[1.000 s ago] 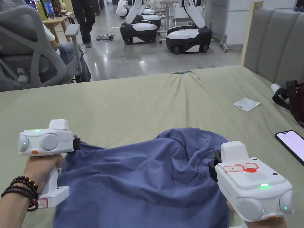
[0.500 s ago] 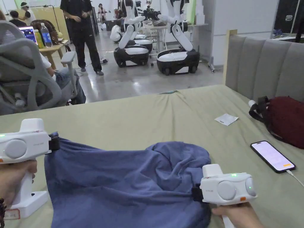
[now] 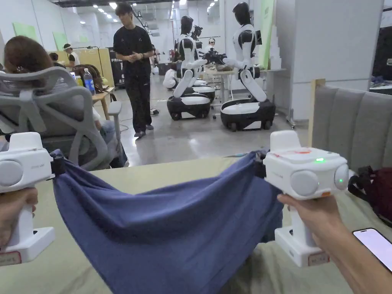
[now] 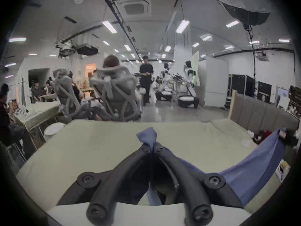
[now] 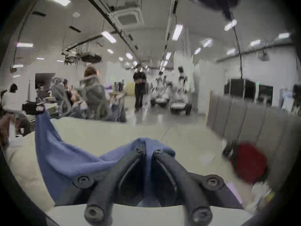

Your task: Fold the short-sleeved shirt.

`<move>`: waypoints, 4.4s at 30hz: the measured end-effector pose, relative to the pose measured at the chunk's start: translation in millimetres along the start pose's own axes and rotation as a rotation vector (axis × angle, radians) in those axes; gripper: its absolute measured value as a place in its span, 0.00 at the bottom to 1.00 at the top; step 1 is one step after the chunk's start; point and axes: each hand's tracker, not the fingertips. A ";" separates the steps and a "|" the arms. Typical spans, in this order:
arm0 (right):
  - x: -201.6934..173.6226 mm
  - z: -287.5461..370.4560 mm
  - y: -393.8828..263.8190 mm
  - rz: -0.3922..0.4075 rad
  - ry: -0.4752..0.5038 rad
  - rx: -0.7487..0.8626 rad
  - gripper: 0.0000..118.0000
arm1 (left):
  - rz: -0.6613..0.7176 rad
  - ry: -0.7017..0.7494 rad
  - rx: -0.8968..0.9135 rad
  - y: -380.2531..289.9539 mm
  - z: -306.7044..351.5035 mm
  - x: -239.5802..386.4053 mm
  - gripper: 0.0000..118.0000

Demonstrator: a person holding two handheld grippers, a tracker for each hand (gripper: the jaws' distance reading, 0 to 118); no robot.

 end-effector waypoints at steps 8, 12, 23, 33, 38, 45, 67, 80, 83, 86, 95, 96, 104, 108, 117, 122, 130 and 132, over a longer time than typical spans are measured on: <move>10.8 -56.4 153.3 0.149 -0.205 0.234 0.05 | 0.028 0.046 0.134 94.8 1.2 -10.8 0.01; 7.9 -60.8 195.0 0.205 -0.320 0.326 0.05 | -0.019 0.051 0.177 132.6 -7.2 14.1 0.00; 27.0 -79.4 125.6 0.141 -0.256 0.195 0.05 | -0.047 0.011 0.096 71.1 -51.2 40.9 0.00; 48.5 -114.2 -45.0 0.057 -0.175 -0.140 0.05 | 0.002 -0.051 -0.120 -68.7 -68.2 31.6 0.01; 40.1 -13.9 -78.5 0.041 -0.105 -0.170 0.05 | 0.037 -0.119 -0.070 -102.9 10.8 16.4 0.00; 19.0 115.6 -166.8 0.020 -0.064 -0.329 0.05 | -0.022 -0.089 -0.227 -202.2 122.8 -6.9 0.00; -1.3 165.0 -190.1 0.077 -0.068 -0.385 0.00 | 0.050 -0.008 -0.248 -245.9 182.5 -26.1 0.00; -11.6 152.0 -181.0 0.052 -0.069 -0.380 0.00 | 0.032 -0.024 -0.275 -245.9 188.5 -11.0 0.31; -13.7 153.3 -180.8 0.053 -0.066 -0.375 0.00 | 0.046 -0.016 -0.372 -251.6 174.1 -16.9 0.94; -16.3 155.0 -181.8 0.049 -0.056 -0.369 0.00 | 0.011 0.011 -0.395 -260.4 159.1 -21.7 0.88; -21.9 148.7 -188.5 0.052 -0.051 -0.391 0.00 | -0.019 -0.013 -0.638 -292.1 106.7 -27.0 0.71; -22.2 147.9 -189.4 0.053 -0.050 -0.394 0.00 | 0.009 -0.005 -0.676 -295.3 104.8 -27.0 0.63; -23.7 139.0 -187.6 0.059 -0.026 -0.406 0.00 | 0.033 -0.039 -0.574 -264.5 121.3 -17.1 0.01; -17.9 121.0 -169.1 0.063 -0.004 -0.389 0.00 | 0.046 -0.038 -0.542 -247.6 121.5 -14.0 0.01; 3.2 -24.3 -110.7 0.027 0.109 -0.451 0.93 | 0.005 -0.079 -0.471 -209.5 83.8 10.3 0.02; -12.6 -137.2 -105.0 0.124 0.078 -0.544 0.83 | 0.008 -0.077 -0.470 -210.8 52.4 22.8 0.02; -16.4 -255.0 -147.2 0.176 0.132 -0.741 0.70 | 0.029 -0.071 -0.498 -228.8 38.4 21.5 0.02; -18.4 -266.2 -160.9 0.208 0.150 -0.809 0.64 | 0.033 -0.067 -0.506 -231.3 34.4 20.8 0.02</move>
